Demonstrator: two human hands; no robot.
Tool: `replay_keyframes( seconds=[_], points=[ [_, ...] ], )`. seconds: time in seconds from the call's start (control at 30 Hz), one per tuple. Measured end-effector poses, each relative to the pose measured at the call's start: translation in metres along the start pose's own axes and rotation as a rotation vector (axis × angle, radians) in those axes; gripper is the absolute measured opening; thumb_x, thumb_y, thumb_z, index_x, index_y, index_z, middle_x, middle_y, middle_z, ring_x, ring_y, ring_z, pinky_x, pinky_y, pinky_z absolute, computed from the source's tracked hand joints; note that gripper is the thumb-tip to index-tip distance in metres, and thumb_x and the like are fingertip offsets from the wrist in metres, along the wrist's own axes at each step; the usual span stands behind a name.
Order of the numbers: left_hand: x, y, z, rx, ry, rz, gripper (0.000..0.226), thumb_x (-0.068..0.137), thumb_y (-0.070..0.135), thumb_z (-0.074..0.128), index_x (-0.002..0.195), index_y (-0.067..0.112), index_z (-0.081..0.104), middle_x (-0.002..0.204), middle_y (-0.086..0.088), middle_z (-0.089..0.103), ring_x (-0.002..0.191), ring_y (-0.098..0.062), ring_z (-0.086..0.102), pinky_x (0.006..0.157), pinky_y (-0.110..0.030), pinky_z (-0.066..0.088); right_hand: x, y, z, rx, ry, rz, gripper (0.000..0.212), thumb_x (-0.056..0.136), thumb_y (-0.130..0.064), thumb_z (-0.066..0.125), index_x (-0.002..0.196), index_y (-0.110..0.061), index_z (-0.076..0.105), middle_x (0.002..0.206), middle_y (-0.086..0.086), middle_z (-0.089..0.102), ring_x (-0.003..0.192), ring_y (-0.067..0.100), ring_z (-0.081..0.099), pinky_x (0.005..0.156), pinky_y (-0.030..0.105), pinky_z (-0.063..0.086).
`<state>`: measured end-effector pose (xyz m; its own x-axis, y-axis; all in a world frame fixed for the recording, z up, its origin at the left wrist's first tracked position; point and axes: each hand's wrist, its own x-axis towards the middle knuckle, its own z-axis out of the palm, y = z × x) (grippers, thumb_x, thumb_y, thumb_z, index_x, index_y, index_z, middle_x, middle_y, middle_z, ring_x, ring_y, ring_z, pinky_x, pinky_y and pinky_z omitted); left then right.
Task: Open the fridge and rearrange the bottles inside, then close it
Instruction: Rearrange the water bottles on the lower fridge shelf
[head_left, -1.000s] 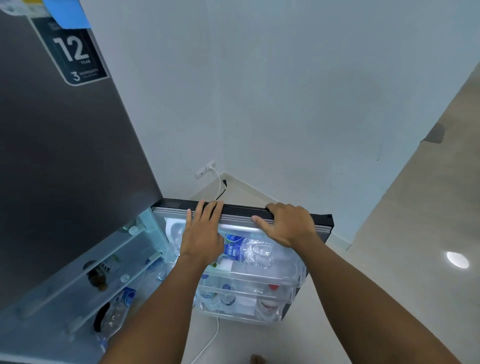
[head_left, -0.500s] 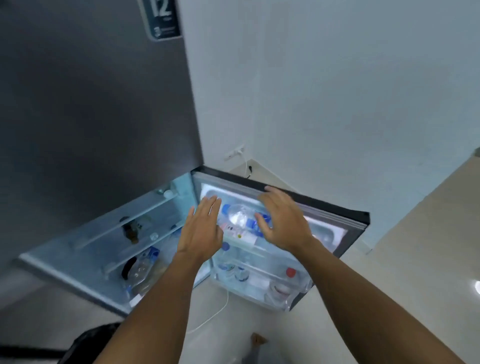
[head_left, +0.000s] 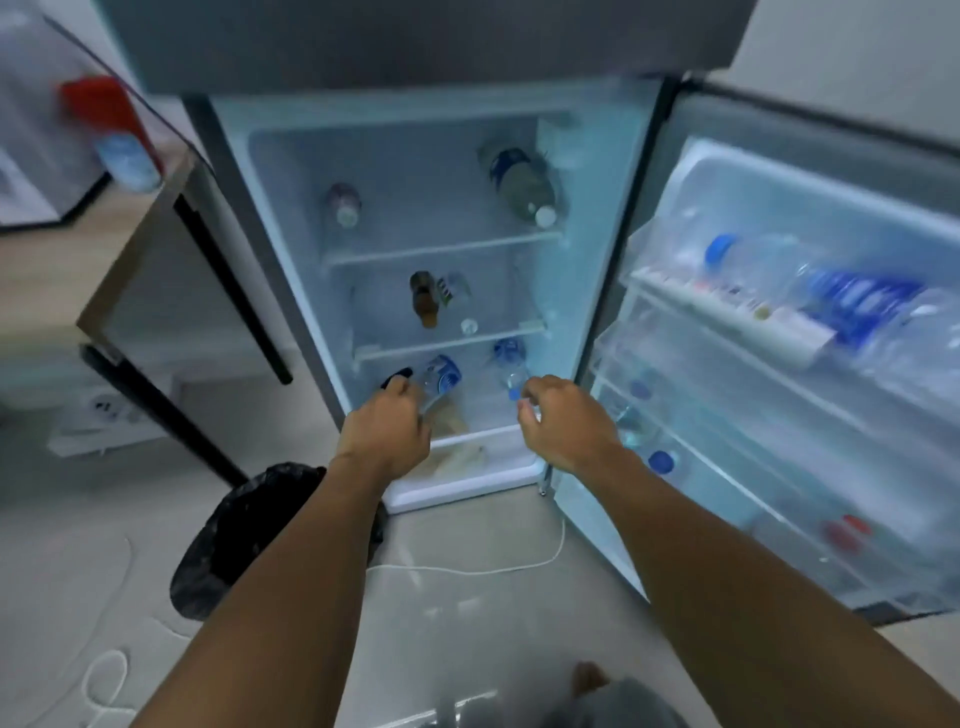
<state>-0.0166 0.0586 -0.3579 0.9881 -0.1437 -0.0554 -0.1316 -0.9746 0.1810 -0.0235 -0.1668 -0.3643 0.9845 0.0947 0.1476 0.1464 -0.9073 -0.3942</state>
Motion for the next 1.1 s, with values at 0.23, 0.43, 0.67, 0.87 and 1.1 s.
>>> replay_keyframes(
  seconds=[0.23, 0.43, 0.67, 0.87, 1.1],
  points=[
    [-0.056, -0.03, 0.098, -0.036, 0.017, -0.075, 0.038, 0.093, 0.027, 0.047, 0.13, 0.017, 0.052, 0.131, -0.005, 0.049, 0.113, -0.032, 0.056, 0.088, -0.046, 0.051, -0.047, 0.031, 0.08, -0.025, -0.024, -0.031, 0.026, 0.094, -0.031, 0.048, 0.104, -0.015, 0.065, 0.106, 0.007, 0.07, 0.096, 0.029, 0.065, 0.081, 0.036, 0.052],
    [-0.074, -0.042, 0.092, -0.051, 0.027, -0.111, 0.038, 0.091, 0.026, 0.047, 0.128, 0.018, 0.054, 0.128, -0.004, 0.051, 0.113, -0.03, 0.056, 0.085, -0.044, 0.05, -0.062, 0.016, 0.087, -0.058, -0.172, 0.028, 0.031, 0.095, -0.033, 0.046, 0.113, -0.014, 0.063, 0.109, 0.01, 0.068, 0.099, 0.029, 0.064, 0.086, 0.037, 0.052],
    [-0.073, -0.036, 0.062, -0.039, 0.036, -0.12, 0.038, 0.092, 0.027, 0.048, 0.128, 0.015, 0.053, 0.125, -0.006, 0.051, 0.112, -0.031, 0.056, 0.088, -0.046, 0.051, -0.057, -0.001, 0.066, -0.029, -0.172, 0.069, 0.031, 0.094, -0.033, 0.047, 0.113, -0.013, 0.062, 0.114, 0.012, 0.065, 0.099, 0.031, 0.064, 0.082, 0.036, 0.05],
    [-0.044, -0.025, 0.061, -0.056, 0.035, -0.097, 0.042, 0.091, 0.028, 0.05, 0.13, 0.013, 0.053, 0.128, -0.008, 0.052, 0.112, -0.031, 0.057, 0.092, -0.046, 0.051, -0.037, 0.013, 0.065, 0.028, -0.144, 0.107, 0.03, 0.092, -0.033, 0.052, 0.111, -0.014, 0.065, 0.113, 0.013, 0.066, 0.099, 0.033, 0.064, 0.082, 0.035, 0.05],
    [0.015, -0.036, 0.108, -0.096, 0.025, -0.149, 0.044, 0.09, 0.029, 0.049, 0.131, 0.013, 0.048, 0.13, -0.009, 0.047, 0.114, -0.032, 0.054, 0.09, -0.048, 0.05, 0.021, 0.028, 0.095, 0.117, -0.165, 0.099, 0.033, 0.091, -0.032, 0.054, 0.117, -0.014, 0.065, 0.119, 0.012, 0.066, 0.104, 0.03, 0.064, 0.089, 0.036, 0.052]
  ],
)
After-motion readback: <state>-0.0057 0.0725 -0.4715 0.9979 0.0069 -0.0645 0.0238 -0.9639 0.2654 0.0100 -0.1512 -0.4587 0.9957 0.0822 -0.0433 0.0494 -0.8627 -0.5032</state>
